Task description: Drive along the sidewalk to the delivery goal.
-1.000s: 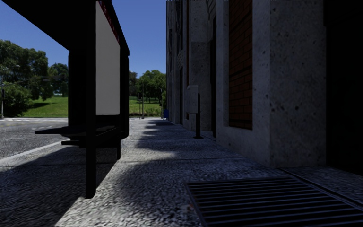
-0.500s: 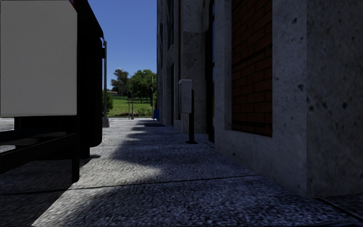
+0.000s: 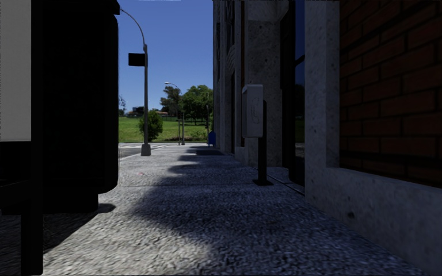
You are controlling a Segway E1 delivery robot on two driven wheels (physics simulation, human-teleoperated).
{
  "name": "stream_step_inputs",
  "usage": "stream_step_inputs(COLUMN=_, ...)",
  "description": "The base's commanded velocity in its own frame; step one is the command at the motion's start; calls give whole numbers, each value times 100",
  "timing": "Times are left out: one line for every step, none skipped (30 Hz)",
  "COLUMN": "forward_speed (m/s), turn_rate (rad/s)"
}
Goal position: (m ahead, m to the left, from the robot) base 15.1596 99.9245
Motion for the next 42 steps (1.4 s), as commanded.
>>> stream_step_inputs(forward_speed=200, turn_rate=40)
stream_step_inputs(forward_speed=200, turn_rate=22)
stream_step_inputs(forward_speed=200, turn_rate=2)
stream_step_inputs(forward_speed=200, turn_rate=2)
stream_step_inputs(forward_speed=200, turn_rate=0)
stream_step_inputs(forward_speed=200, turn_rate=0)
stream_step_inputs(forward_speed=200, turn_rate=0)
stream_step_inputs(forward_speed=200, turn_rate=0)
stream_step_inputs(forward_speed=200, turn_rate=0)
stream_step_inputs(forward_speed=200, turn_rate=0)
stream_step_inputs(forward_speed=200, turn_rate=12)
stream_step_inputs(forward_speed=200, turn_rate=12)
stream_step_inputs(forward_speed=200, turn_rate=22)
stream_step_inputs(forward_speed=200, turn_rate=27)
stream_step_inputs(forward_speed=200, turn_rate=29)
stream_step_inputs(forward_speed=200, turn_rate=29)
stream_step_inputs(forward_speed=200, turn_rate=31)
stream_step_inputs(forward_speed=200, turn_rate=33)
stream_step_inputs(forward_speed=200, turn_rate=35)
stream_step_inputs(forward_speed=200, turn_rate=35)
stream_step_inputs(forward_speed=200, turn_rate=38)
stream_step_inputs(forward_speed=200, turn_rate=41)
stream_step_inputs(forward_speed=200, turn_rate=42)
stream_step_inputs(forward_speed=200, turn_rate=42)
stream_step_inputs(forward_speed=200, turn_rate=42)
stream_step_inputs(forward_speed=200, turn_rate=42)
stream_step_inputs(forward_speed=200, turn_rate=43)
stream_step_inputs(forward_speed=200, turn_rate=43)
stream_step_inputs(forward_speed=200, turn_rate=43)
stream_step_inputs(forward_speed=200, turn_rate=43)
stream_step_inputs(forward_speed=200, turn_rate=43)
stream_step_inputs(forward_speed=200, turn_rate=29)
stream_step_inputs(forward_speed=200, turn_rate=4)
stream_step_inputs(forward_speed=200, turn_rate=0)
stream_step_inputs(forward_speed=200, turn_rate=0)
stream_step_inputs(forward_speed=200, turn_rate=0)
stream_step_inputs(forward_speed=200, turn_rate=0)
stream_step_inputs(forward_speed=200, turn_rate=0)
stream_step_inputs(forward_speed=200, turn_rate=0)
stream_step_inputs(forward_speed=200, turn_rate=0)
stream_step_inputs(forward_speed=200, turn_rate=0)
stream_step_inputs(forward_speed=200, turn_rate=0)
